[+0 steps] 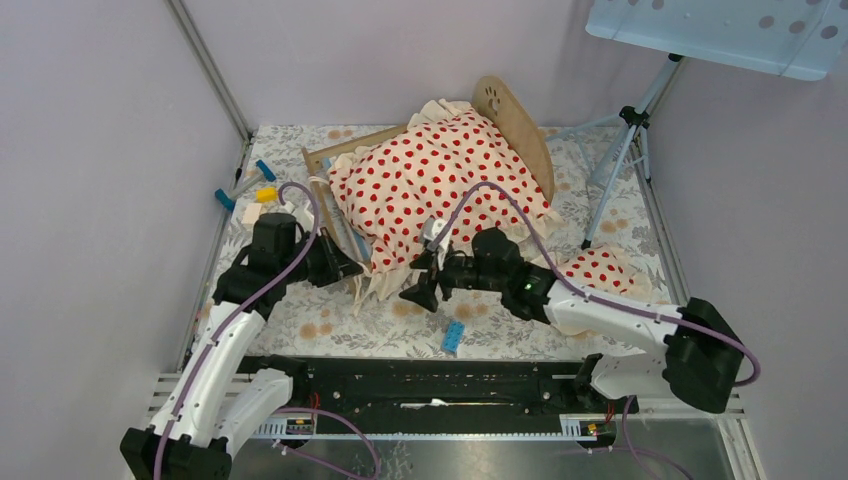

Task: Set up the pet bed
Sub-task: Cross the ropes on the bed frame.

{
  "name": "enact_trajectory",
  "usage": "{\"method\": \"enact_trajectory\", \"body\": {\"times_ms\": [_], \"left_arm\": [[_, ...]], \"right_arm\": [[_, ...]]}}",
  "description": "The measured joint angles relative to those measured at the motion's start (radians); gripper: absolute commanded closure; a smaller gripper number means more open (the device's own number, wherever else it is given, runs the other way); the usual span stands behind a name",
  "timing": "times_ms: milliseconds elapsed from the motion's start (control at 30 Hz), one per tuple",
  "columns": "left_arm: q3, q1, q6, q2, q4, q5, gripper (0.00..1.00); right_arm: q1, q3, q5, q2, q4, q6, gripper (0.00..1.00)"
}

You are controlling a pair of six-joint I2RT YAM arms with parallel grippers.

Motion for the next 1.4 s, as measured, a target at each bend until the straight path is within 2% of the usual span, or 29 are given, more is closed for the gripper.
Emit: {"method": "enact_trajectory", "body": {"times_ms": [233,333,667,933,1133,1233,1300,1333,1367,1400], "left_arm": [[0.0,-0.006,0.024,0.019,-0.002,0.039,1.0],[0.0,-0.009,0.033,0.02,-0.002,0.053,1.0],[0.0,-0.013,0.059,0.021,-0.01,0.072,1.0],[0.013,-0.013,0.081,0.021,-0.057,0.069,1.0],[0.028,-0.014,0.094,0.02,-0.065,0.065,1.0],[0.029,-0.014,0.096,0.02,-0.066,0.065,1.0],[0.031,-0.014,0.099,0.021,-0.067,0.064,1.0],[0.031,-0.014,0.1,0.021,-0.067,0.064,0.97],[0.031,-0.014,0.102,0.021,-0.068,0.064,0.93],[0.032,-0.014,0.102,0.021,-0.069,0.064,0.83]], "right_arm": [[0.059,0.002,-0.067,0.122,0.2,-0.169,0.26],[0.068,0.02,-0.089,0.179,0.231,-0.211,0.26],[0.077,0.156,-0.123,0.33,0.235,-0.346,0.27],[0.077,0.244,-0.13,0.396,0.15,-0.444,0.34],[0.077,0.275,-0.143,0.43,0.058,-0.511,0.53],[0.077,0.288,-0.149,0.439,0.035,-0.528,0.7],[0.077,0.292,-0.151,0.441,0.03,-0.535,0.86],[0.077,0.293,-0.151,0.441,0.029,-0.536,0.96],[0.077,0.293,-0.15,0.441,0.029,-0.537,1.0],[0.077,0.293,-0.15,0.441,0.029,-0.539,1.0]]}}
